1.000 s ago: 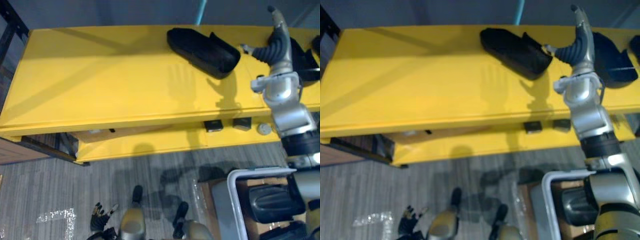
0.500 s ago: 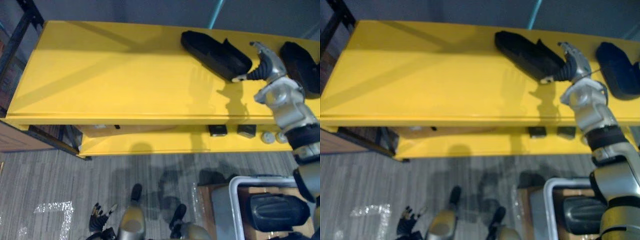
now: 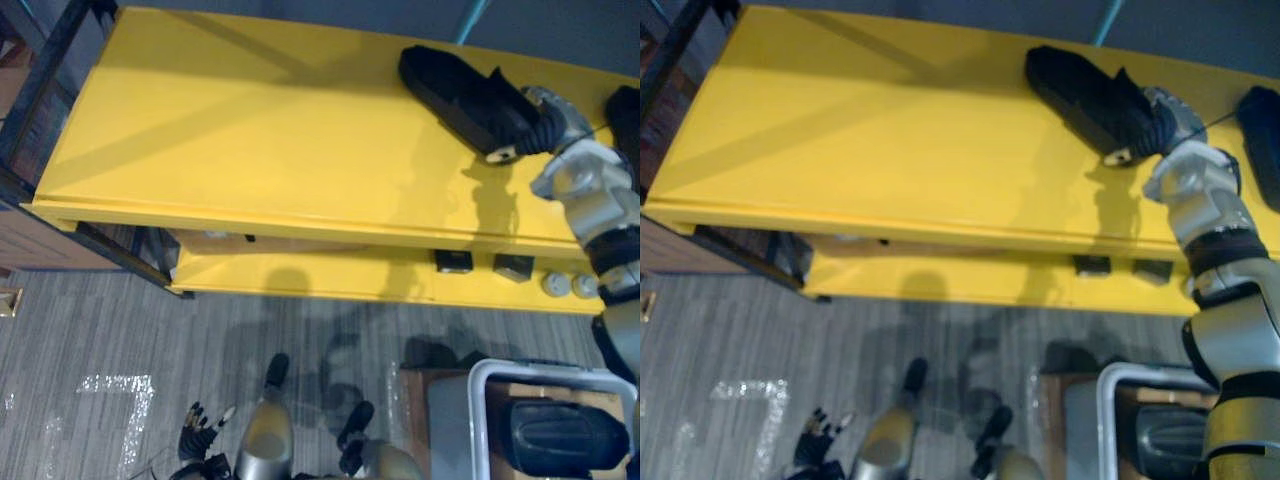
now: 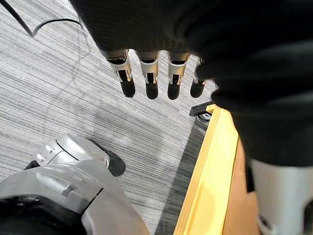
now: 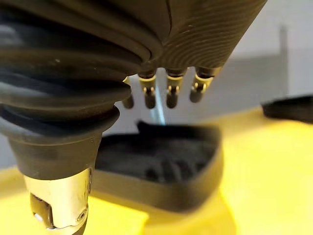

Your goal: Walk over and take plastic housings, then place them on the shelf

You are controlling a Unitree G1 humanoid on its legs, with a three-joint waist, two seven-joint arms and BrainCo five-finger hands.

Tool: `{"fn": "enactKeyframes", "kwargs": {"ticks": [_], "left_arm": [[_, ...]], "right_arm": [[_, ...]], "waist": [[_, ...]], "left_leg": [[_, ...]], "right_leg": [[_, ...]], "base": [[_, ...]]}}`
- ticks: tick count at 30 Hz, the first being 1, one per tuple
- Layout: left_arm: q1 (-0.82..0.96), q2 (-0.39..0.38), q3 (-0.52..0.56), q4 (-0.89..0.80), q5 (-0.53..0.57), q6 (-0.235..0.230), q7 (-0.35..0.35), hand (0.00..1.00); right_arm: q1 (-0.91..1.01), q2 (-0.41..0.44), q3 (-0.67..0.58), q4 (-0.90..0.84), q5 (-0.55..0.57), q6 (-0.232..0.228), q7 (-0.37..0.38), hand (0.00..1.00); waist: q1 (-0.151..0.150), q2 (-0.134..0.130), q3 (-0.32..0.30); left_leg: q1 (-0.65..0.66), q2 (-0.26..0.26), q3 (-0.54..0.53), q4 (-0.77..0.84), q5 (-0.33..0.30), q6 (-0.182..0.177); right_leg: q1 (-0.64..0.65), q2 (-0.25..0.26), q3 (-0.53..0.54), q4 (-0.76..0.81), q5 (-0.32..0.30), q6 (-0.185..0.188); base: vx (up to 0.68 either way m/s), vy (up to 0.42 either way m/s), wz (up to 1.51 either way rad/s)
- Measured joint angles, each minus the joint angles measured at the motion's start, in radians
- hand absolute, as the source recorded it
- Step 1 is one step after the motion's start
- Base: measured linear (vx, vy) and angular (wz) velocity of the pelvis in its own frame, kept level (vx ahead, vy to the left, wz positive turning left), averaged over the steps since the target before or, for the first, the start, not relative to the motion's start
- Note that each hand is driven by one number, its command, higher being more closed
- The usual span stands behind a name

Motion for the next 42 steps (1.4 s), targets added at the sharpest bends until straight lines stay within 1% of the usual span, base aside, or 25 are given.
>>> {"fn": "enactKeyframes", "kwargs": {"ticks": [2, 4, 7, 11, 12, 15, 17, 21, 28, 30, 32, 35, 38, 39, 40, 41, 42], "left_arm": [[0.0, 0.0, -0.004, -0.003, 0.0, 0.0, -0.001, 0.0], [-0.001, 0.0, -0.016, -0.014, -0.001, 0.0, -0.006, 0.0], [-0.001, -0.001, -0.032, -0.022, -0.002, 0.0, -0.007, 0.0], [-0.001, -0.001, -0.033, -0.024, -0.008, 0.001, -0.008, 0.0], [-0.001, -0.001, -0.035, -0.024, -0.009, 0.001, -0.008, 0.0], [-0.001, 0.0, -0.036, -0.026, -0.01, 0.001, -0.014, 0.0], [-0.001, 0.0, -0.036, -0.031, -0.032, 0.001, -0.015, 0.0], [-0.001, 0.0, -0.036, -0.044, -0.04, 0.002, -0.018, 0.0], [-0.001, 0.001, -0.036, -0.058, -0.039, 0.002, -0.021, 0.0], [-0.001, 0.001, -0.036, -0.059, -0.039, 0.001, -0.021, 0.0], [-0.001, 0.001, -0.037, -0.06, -0.038, 0.002, -0.021, 0.0], [-0.001, 0.001, -0.039, -0.06, -0.037, 0.002, -0.02, 0.0], [-0.002, 0.001, -0.052, -0.06, -0.037, 0.002, -0.017, 0.0], [-0.002, 0.001, -0.066, -0.059, -0.036, 0.002, -0.015, 0.0], [-0.003, 0.0, -0.071, -0.059, -0.035, 0.002, -0.015, 0.0], [-0.005, -0.001, -0.075, -0.058, -0.035, 0.003, -0.013, 0.0], [-0.008, -0.001, -0.075, -0.057, -0.035, 0.003, -0.012, 0.0]], "right_arm": [[-0.005, -0.002, 0.0, 0.016, 0.014, 0.005, 0.015, 0.0], [-0.021, -0.003, -0.001, 0.042, 0.014, 0.017, 0.033, 0.0], [-0.03, -0.007, -0.001, 0.059, 0.014, 0.024, 0.036, 0.0], [-0.059, -0.021, -0.003, 0.078, 0.014, 0.025, 0.055, 0.0], [-0.065, -0.024, -0.003, 0.082, 0.014, 0.026, 0.06, 1.0], [-0.078, -0.029, -0.003, 0.083, 0.01, 0.025, 0.074, 1.0], [-0.088, -0.049, -0.003, 0.083, 0.002, 0.022, 0.081, 1.0], [-0.088, -0.072, -0.001, 0.081, -0.034, -0.009, 0.106, 1.0], [-0.081, -0.078, 0.001, 0.065, -0.035, -0.053, 0.093, 1.0], [-0.062, -0.078, 0.001, 0.037, -0.033, -0.068, 0.091, 1.0], [-0.045, -0.079, -0.001, 0.021, -0.031, -0.072, 0.076, 1.0], [-0.017, -0.079, -0.006, -0.007, -0.023, -0.053, 0.072, 1.0], [0.014, -0.065, -0.024, -0.029, -0.002, -0.018, 0.074, 1.0], [0.023, -0.051, -0.043, -0.041, 0.008, 0.008, 0.075, 1.0], [0.025, -0.044, -0.05, -0.046, 0.012, 0.021, 0.074, 1.0], [0.028, -0.015, -0.079, -0.054, 0.012, 0.057, 0.074, 1.0], [0.03, -0.008, -0.088, -0.057, 0.012, 0.074, 0.073, 1.0]], "waist": [[0.0, 0.008, 0.005], [0.0, 0.022, 0.017], [0.001, 0.036, 0.032], [0.001, 0.048, 0.044], [0.001, 0.053, 0.048], [0.002, 0.066, 0.056], [0.002, 0.071, 0.059], [0.002, 0.071, 0.059], [0.001, 0.072, 0.06], [0.001, 0.072, 0.06], [0.001, 0.072, 0.06], [0.001, 0.072, 0.06], [0.001, 0.072, 0.059], [0.001, 0.071, 0.057], [0.001, 0.07, 0.057], [0.001, 0.067, 0.055], [0.0, 0.066, 0.054]], "left_leg": [[0.0, -0.001, 0.0, 0.0, 0.0, 0.0], [0.0, -0.002, -0.001, 0.001, 0.0, 0.0], [-0.003, -0.002, -0.002, 0.0, 0.0, 0.0], [-0.017, 0.0, -0.002, 0.001, 0.001, -0.002], [-0.017, -0.001, -0.003, 0.001, 0.001, -0.002], [-0.022, 0.0, -0.003, 0.001, 0.001, -0.002], [-0.023, 0.0, -0.003, 0.001, 0.001, -0.002], [-0.026, -0.001, -0.003, 0.001, 0.001, -0.002], [-0.021, -0.002, -0.001, 0.001, 0.001, -0.002], [-0.018, -0.001, 0.0, 0.001, 0.001, -0.002], [-0.014, 0.0, 0.002, 0.001, 0.001, -0.002], [-0.005, 0.002, 0.004, 0.001, 0.001, -0.002], [0.017, 0.004, 0.01, 0.0, 0.0, 0.0], [0.022, 0.005, 0.017, 0.0, -0.001, 0.001], [0.023, 0.006, 0.02, 0.0, -0.001, 0.001], [0.025, 0.009, 0.031, 0.0, -0.002, 0.002], [0.026, 0.01, 0.032, 0.0, -0.002, 0.002]], "right_leg": [[-0.001, -0.001, -0.001, 0.004, -0.001, 0.003], [-0.002, -0.003, -0.002, 0.01, -0.004, 0.004], [-0.01, -0.003, -0.003, 0.018, -0.009, 0.002], [-0.037, -0.004, -0.001, 0.047, -0.024, 0.001], [-0.038, -0.006, -0.001, 0.053, -0.028, 0.001], [-0.051, -0.008, -0.001, 0.069, -0.037, -0.001], [-0.053, -0.009, -0.001, 0.073, -0.04, -0.001], [-0.065, -0.013, 0.0, 0.094, -0.054, -0.001], [-0.068, -0.017, 0.003, 0.11, -0.06, -0.001], [-0.066, -0.017, 0.004, 0.111, -0.061, -0.002], [-0.064, -0.017, 0.006, 0.113, -0.06, -0.002], [-0.055, -0.017, 0.007, 0.113, -0.06, -0.002], [-0.034, -0.017, 0.011, 0.108, -0.06, -0.001], [-0.032, -0.016, 0.017, 0.107, -0.059, -0.001], [-0.033, -0.015, 0.022, 0.105, -0.059, 0.0], [-0.032, -0.014, 0.031, 0.094, -0.053, -0.003], [-0.031, -0.013, 0.032, 0.093, -0.052, -0.003]], "base": [[0.02, -0.005, 0.01], [0.0, 0.0, 0.0], [0.0, 0.0, 0.0], [0.0, 0.0, 0.0], [0.0, 0.0, 0.0], [0.0, 0.0, 0.0], [0.0, 0.0, 0.0], [0.0, 0.0, 0.0], [0.0, 0.0, 0.0], [0.0, 0.0, 0.0], [0.0, 0.0, 0.0], [0.0, 0.0, 0.0], [-0.01, 0.0, -0.04], [-0.02, 0.004, -0.11], [-0.04, 0.009, -0.21], [-0.04, 0.005, -0.17], [-0.03, 0.002, -0.14]]}}
